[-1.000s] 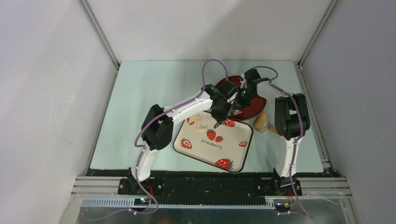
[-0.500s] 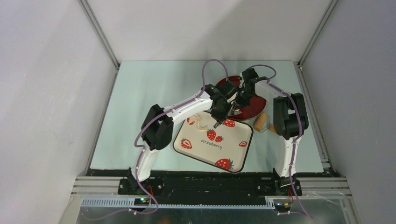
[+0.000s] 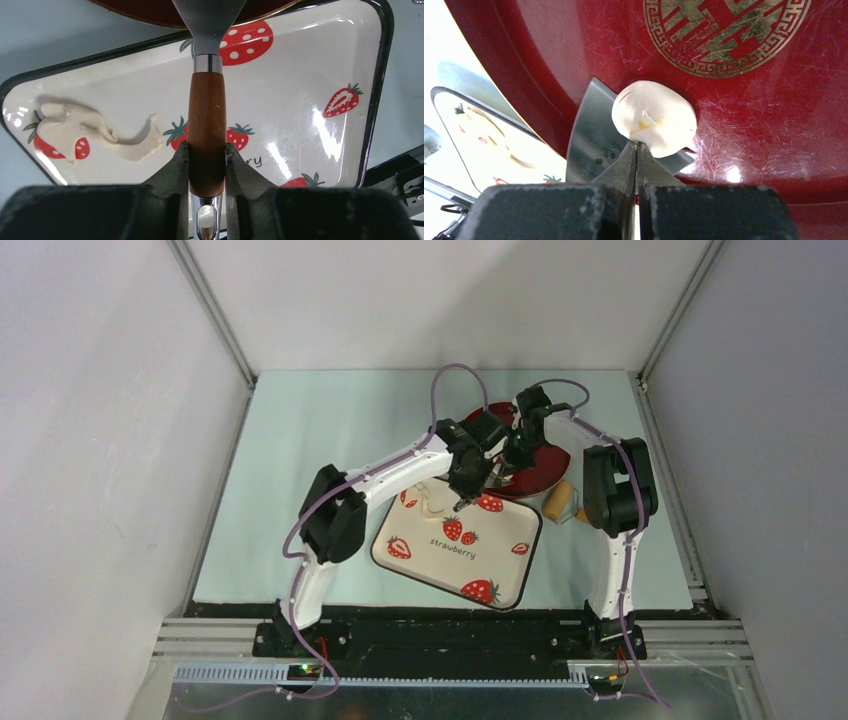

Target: Roll out the dumpling wrappers from the dough

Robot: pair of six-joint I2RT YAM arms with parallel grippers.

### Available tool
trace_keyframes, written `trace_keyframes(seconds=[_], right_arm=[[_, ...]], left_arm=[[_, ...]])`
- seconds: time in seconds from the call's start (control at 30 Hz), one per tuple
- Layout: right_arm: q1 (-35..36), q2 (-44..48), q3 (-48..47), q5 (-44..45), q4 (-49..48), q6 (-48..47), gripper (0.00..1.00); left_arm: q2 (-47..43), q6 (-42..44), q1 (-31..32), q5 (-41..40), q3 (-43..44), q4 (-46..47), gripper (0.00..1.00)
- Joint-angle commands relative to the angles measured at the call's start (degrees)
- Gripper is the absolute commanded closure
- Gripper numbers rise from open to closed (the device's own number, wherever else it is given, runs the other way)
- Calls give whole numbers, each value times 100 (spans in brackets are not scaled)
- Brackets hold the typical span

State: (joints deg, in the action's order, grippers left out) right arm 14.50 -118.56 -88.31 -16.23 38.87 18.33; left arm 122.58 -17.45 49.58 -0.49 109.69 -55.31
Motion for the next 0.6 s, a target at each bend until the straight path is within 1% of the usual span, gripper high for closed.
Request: trace_keyframes(seconds=[0.0,0.3,0.5,0.57], right_arm=[[-25,-152,-204,199,174,-76,100],[-33,-107,-202,140,235,-71,99],[-38,262,-33,-173,262,27,96],[-36,441,17,-295,258,68,95]], left_arm=[[-614,91,-53,-363,29,-35,100],[-1073,199,-53,-507,-25,-238,100],[-1502,212,-68,-855,-366,-270,100],[-1656,169,-121,-833,-451,-263,100]])
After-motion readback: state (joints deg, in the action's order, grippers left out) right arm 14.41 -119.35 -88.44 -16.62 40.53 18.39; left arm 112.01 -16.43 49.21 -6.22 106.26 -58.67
